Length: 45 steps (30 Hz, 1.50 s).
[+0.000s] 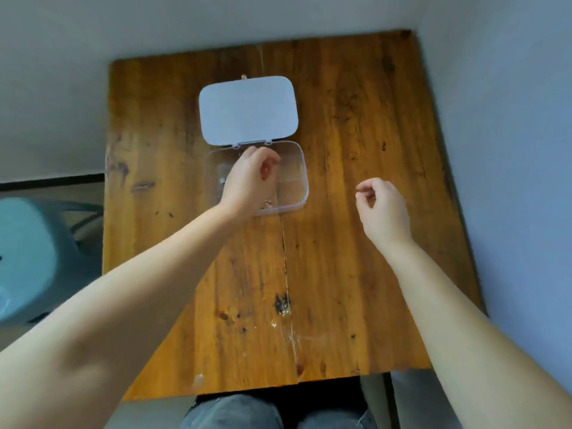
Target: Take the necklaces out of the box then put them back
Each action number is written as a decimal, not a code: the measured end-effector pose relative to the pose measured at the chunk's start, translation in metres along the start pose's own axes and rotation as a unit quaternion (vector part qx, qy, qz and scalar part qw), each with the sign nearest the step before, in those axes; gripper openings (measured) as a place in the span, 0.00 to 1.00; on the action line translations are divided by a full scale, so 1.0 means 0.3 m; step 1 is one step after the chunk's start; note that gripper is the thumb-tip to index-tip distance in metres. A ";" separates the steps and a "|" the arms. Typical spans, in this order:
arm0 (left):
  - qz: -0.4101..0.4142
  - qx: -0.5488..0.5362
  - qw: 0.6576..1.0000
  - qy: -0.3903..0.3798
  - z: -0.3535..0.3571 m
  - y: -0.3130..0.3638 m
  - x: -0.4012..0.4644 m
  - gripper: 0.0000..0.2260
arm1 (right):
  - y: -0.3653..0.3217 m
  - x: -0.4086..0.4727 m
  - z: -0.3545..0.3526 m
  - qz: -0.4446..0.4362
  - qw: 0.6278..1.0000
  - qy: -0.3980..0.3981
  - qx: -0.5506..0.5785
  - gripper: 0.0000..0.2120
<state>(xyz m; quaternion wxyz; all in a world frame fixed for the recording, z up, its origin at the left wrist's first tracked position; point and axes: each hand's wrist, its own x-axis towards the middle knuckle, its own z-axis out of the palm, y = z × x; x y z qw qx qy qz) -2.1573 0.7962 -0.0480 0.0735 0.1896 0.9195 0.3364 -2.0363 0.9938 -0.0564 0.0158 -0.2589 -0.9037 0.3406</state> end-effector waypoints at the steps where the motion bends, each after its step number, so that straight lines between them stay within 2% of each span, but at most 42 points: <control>1: -0.042 -0.008 0.998 0.041 -0.038 -0.047 0.017 0.10 | -0.053 0.053 0.031 -0.018 1.000 -0.011 -0.006 0.09; 4: -0.213 -0.065 0.962 0.157 -0.125 -0.154 0.096 0.18 | -0.202 0.207 0.119 -0.052 0.998 -0.038 -0.005 0.13; 5: -0.268 -0.089 0.946 0.161 -0.139 -0.183 0.128 0.21 | -0.245 0.256 0.145 -0.051 0.998 -0.046 -0.004 0.15; 7: -0.349 -0.171 0.914 0.118 -0.149 -0.224 0.190 0.24 | -0.311 0.346 0.191 -0.019 0.998 -0.063 0.005 0.18; 9: -0.383 -0.254 0.884 0.080 -0.149 -0.250 0.232 0.21 | -0.347 0.422 0.225 0.043 0.995 -0.081 0.050 0.21; 11: -0.379 -0.266 0.883 0.075 -0.152 -0.270 0.254 0.18 | -0.356 0.466 0.241 0.072 0.988 -0.101 0.095 0.21; 14: -0.364 -0.294 0.880 0.079 -0.158 -0.296 0.255 0.16 | -0.345 0.487 0.235 0.049 0.983 -0.125 0.126 0.16; 20: -0.269 -0.239 0.925 0.122 -0.193 -0.273 0.194 0.07 | -0.325 0.428 0.154 -0.027 0.994 -0.050 0.094 0.10; 22: -0.244 -0.248 0.929 0.129 -0.217 -0.270 0.142 0.06 | -0.315 0.388 0.117 -0.042 0.992 -0.054 0.107 0.08; 25: -0.242 -0.339 0.904 0.096 -0.228 -0.260 0.037 0.08 | -0.280 0.310 0.078 -0.051 0.982 -0.101 0.150 0.10; 27: -0.270 -0.412 0.868 0.059 -0.223 -0.254 -0.026 0.08 | -0.256 0.258 0.077 -0.005 0.974 -0.133 0.183 0.14; 28: -0.280 -0.421 0.862 0.041 -0.215 -0.256 -0.052 0.08 | -0.247 0.236 0.084 0.030 0.967 -0.151 0.201 0.15; 30: -0.281 -0.356 0.891 0.015 -0.189 -0.257 -0.095 0.11 | -0.231 0.198 0.103 0.068 0.959 -0.174 0.212 0.15; 32: -0.249 -0.210 0.945 0.018 -0.157 -0.254 -0.123 0.17 | -0.219 0.169 0.118 0.048 0.967 -0.176 0.180 0.14; 34: -0.217 -0.075 0.973 0.018 -0.140 -0.239 -0.132 0.20 | -0.211 0.146 0.128 0.012 0.977 -0.162 0.138 0.15; 39: -0.203 0.113 0.972 -0.017 -0.125 -0.200 -0.106 0.20 | -0.219 0.131 0.157 -0.034 0.990 -0.117 0.064 0.16; 42: -0.176 0.242 0.953 -0.042 -0.134 -0.166 -0.109 0.20 | -0.222 0.123 0.149 -0.042 0.989 -0.141 0.033 0.18; 45: -0.174 0.295 0.938 -0.058 -0.132 -0.148 -0.119 0.19 | -0.218 0.097 0.125 -0.031 0.985 -0.171 0.004 0.21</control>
